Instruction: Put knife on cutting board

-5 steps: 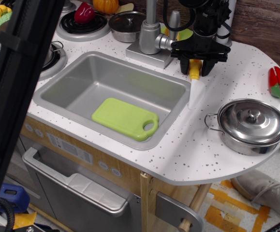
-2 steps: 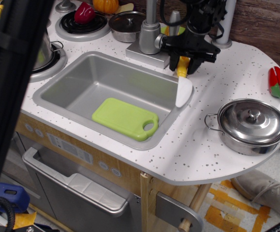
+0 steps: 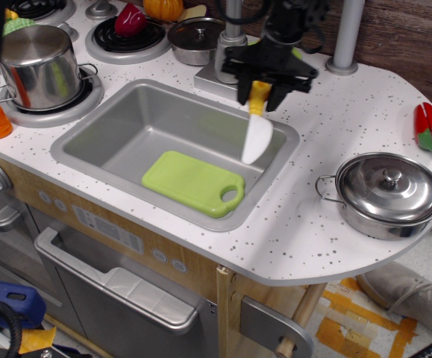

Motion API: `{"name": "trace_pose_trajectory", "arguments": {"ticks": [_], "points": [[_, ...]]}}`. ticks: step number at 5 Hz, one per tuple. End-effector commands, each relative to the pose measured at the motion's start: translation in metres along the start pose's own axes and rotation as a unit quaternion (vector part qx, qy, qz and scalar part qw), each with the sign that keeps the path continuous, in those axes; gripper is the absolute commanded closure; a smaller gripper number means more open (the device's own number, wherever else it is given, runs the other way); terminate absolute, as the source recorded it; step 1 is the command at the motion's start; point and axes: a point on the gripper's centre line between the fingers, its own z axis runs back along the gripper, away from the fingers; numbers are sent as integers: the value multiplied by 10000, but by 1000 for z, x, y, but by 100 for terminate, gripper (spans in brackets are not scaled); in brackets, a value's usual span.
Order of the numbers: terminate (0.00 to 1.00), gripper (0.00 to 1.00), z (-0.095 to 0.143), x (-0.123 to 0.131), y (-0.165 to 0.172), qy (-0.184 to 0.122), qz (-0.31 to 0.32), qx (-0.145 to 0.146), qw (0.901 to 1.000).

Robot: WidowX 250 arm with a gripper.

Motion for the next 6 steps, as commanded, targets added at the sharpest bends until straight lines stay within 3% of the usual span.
{"name": "trace_pose_trajectory", "arguments": {"ticks": [1,4,5,6], "points": [[0,100,10,8,40,-419,214,-223,9986],[0,100,-49,-18,67,-385,237,-458,9979],[0,0,-56,-15,69,-244,155,-520,9982],[0,0,-56,-13,68,-298,74,-593,9978]]}}
